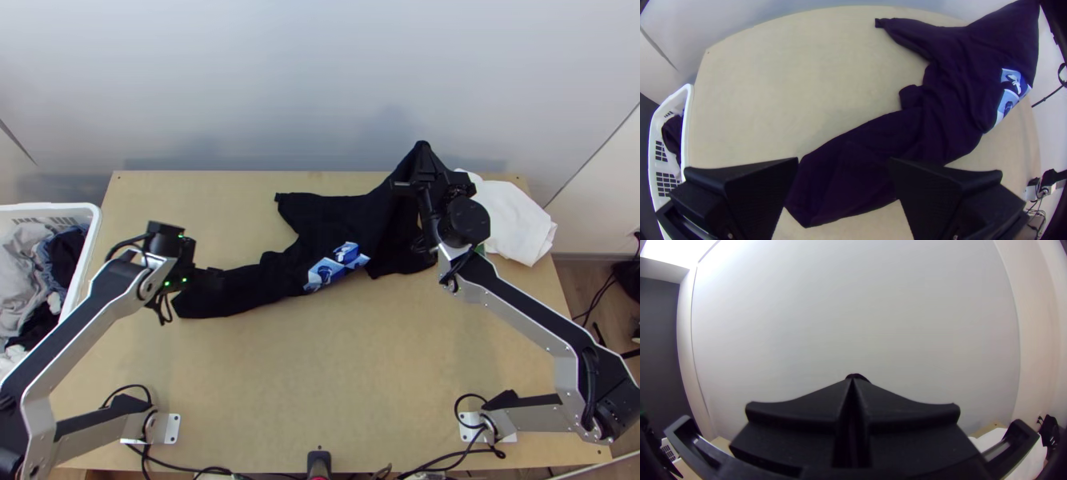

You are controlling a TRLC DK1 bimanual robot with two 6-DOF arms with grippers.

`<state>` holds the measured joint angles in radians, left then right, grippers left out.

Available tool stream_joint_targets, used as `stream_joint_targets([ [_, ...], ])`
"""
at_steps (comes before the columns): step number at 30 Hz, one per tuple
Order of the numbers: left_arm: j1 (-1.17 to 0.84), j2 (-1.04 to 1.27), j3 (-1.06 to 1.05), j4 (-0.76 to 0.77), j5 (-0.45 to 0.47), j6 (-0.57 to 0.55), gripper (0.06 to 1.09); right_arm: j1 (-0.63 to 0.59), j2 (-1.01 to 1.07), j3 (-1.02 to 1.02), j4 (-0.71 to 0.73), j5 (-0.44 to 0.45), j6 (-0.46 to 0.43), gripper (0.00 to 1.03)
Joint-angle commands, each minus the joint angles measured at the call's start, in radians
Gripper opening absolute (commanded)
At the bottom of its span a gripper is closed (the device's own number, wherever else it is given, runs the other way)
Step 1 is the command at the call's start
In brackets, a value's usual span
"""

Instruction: Fold the t-shirt

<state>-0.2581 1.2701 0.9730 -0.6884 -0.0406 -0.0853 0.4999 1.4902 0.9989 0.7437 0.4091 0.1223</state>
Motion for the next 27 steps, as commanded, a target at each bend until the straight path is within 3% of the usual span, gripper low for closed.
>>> stream_joint_targets([
  [1,-0.036,0.126,0.000,0.044,-0.002,0.010,1.03,0.006,-0.002,0.007,0.000,0.000,-0.003,0.03],
  [10,-0.158,0.241,0.003,-0.037,-0.004,0.022,1.03,-0.003,0.001,0.026,0.000,0.000,-0.006,0.03],
  [11,-0.162,0.247,0.001,-0.043,-0.004,0.024,0.98,-0.004,-0.002,0.026,0.000,0.000,-0.006,0.03],
  [12,-0.164,0.252,0.000,-0.040,-0.004,0.022,0.90,-0.006,-0.004,0.024,0.000,0.000,-0.007,0.03],
  [13,-0.162,0.255,0.000,-0.033,-0.004,0.016,0.75,-0.009,-0.005,0.024,0.000,0.002,-0.007,0.03],
  [15,-0.158,0.256,0.006,-0.005,-0.004,0.013,0.21,-0.014,-0.015,0.024,0.000,0.002,-0.007,0.03],
  [16,-0.144,0.256,0.013,0.015,-0.004,0.005,0.09,-0.014,-0.018,0.024,-0.001,0.002,-0.006,0.03],
  [27,0.158,0.129,0.414,-0.030,-0.013,-0.149,0.09,-0.011,-0.151,0.009,-0.027,0.002,-0.016,0.03],
])
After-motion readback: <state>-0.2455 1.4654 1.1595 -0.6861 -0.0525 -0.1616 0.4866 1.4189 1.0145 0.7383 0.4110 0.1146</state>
